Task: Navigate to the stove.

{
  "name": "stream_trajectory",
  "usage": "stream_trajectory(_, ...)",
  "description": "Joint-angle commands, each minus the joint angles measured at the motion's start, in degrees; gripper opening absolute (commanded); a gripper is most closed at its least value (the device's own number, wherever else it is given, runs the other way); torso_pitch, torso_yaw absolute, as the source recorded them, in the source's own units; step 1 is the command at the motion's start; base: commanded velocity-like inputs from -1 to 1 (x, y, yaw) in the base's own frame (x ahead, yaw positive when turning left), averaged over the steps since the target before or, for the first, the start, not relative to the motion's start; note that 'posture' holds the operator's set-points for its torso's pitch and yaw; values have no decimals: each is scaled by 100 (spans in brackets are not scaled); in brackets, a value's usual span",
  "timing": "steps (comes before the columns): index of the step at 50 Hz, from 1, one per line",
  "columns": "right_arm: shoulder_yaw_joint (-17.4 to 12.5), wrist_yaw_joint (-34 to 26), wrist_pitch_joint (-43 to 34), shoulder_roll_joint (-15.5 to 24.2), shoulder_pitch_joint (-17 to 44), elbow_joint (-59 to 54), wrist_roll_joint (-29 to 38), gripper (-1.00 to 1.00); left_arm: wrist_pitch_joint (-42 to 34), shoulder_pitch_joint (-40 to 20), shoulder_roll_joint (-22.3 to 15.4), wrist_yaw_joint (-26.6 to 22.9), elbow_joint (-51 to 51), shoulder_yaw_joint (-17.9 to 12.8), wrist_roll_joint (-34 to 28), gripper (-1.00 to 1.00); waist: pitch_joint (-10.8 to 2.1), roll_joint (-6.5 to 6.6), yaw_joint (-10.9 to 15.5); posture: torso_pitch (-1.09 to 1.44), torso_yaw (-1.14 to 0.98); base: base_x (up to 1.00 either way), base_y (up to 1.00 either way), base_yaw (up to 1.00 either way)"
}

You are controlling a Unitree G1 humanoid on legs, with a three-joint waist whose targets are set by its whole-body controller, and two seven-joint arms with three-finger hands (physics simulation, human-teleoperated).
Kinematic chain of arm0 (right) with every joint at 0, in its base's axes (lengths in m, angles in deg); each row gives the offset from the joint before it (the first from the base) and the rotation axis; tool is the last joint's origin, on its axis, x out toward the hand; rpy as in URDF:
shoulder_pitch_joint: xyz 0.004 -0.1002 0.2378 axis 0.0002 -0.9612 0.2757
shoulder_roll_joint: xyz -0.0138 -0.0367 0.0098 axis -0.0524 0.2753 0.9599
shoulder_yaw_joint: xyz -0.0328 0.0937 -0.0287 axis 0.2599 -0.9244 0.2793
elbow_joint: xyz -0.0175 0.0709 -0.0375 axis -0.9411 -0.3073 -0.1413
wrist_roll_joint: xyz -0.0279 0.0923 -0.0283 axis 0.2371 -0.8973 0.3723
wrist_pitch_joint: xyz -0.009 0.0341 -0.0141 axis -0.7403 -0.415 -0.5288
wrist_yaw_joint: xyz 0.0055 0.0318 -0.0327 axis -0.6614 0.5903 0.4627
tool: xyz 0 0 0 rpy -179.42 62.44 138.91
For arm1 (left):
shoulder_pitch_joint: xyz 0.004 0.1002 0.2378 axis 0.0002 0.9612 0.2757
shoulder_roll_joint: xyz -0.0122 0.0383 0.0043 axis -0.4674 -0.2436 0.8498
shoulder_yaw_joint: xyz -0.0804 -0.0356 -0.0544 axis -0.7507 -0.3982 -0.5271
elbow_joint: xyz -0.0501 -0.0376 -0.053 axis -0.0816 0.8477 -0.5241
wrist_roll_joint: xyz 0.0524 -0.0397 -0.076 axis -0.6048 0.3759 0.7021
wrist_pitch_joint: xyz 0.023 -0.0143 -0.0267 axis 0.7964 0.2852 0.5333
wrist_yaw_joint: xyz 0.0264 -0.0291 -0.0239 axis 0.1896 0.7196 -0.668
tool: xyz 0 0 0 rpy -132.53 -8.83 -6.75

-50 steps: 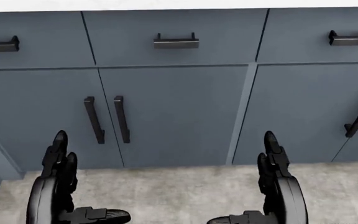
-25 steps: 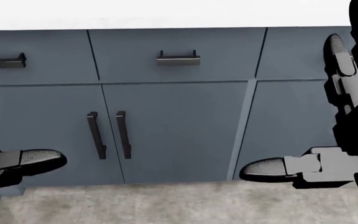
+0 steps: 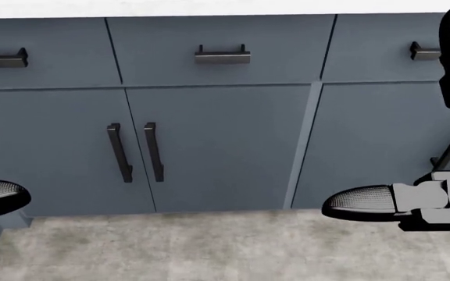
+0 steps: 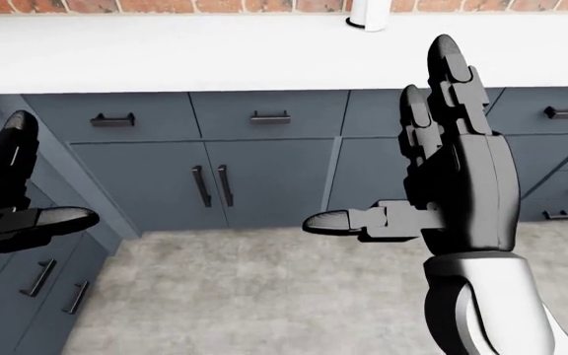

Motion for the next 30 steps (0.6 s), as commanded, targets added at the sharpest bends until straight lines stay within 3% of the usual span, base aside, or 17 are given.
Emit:
stream_trajectory(1,-133,-17,132,93,83,98,118,100,134,-104,-34,-80,-126,-77,-106,100,-115,119,-16,0,0,0,-26,0)
stream_trajectory(4,-125,-110,100,3,41,98,258,100,125,-109,41,-160,-103,-25,-240,100,-200,177,-19,0,0,0,-26,0)
stream_trajectory(6,-124,-257,48,-148,-21,98,446,100,63,-135,67,-179,-123,-86,-245,100,-200,68,-5,0,0,0,-26,0)
stream_trajectory(8,-152,-272,18,-185,-17,98,445,100,100,-111,125,-269,-83,-42,-380,100,-155,-87,23,0,0,0,-27,0)
stream_trajectory(9,-161,-277,8,-199,-12,98,439,100,87,-110,151,-291,-85,-46,-404,100,-172,-230,23,0,0,0,-26,0)
stream_trajectory(10,-158,-280,18,-217,-10,98,433,100,78,-98,165,-331,-74,-29,-480,100,-234,-485,-3,0,0,0,-27,0)
stream_trajectory(11,-185,-261,35,-210,-3,98,413,100,67,-127,23,-249,-112,-3,-441,100,-163,-236,-44,0,0,0,-26,0)
stream_trajectory(12,-183,-247,26,-200,-8,98,402,100,54,-105,81,-287,-122,-11,-451,100,-141,-315,-10,0,0,0,-27,0)
stream_trajectory(20,-131,-222,113,-155,-90,98,432,100,107,-15,55,-312,-126,27,-524,100,-41,20,16,0,0,0,-26,0)
stream_trajectory(22,-115,-228,118,-162,-109,98,463,100,93,13,133,-424,-126,50,-686,100,-36,152,12,0,0,0,-27,0)
stream_trajectory(24,-102,-271,103,-217,-105,98,532,100,138,14,43,-396,-126,129,-772,100,-112,419,5,0,0,0,-26,0)
stream_trajectory(25,-108,-270,78,-226,-87,98,533,100,105,-4,62,-400,-126,98,-749,100,-97,268,66,0,0,0,-27,0)
stream_trajectory(27,-105,-311,27,-281,-76,98,584,100,89,-13,126,-464,-126,165,-881,100,-108,357,33,0,0,0,-27,0)
stream_trajectory(30,-110,-355,-35,-348,-55,98,632,100,54,-65,199,-553,-126,145,-874,100,-178,297,34,0,0,0,-27,0)
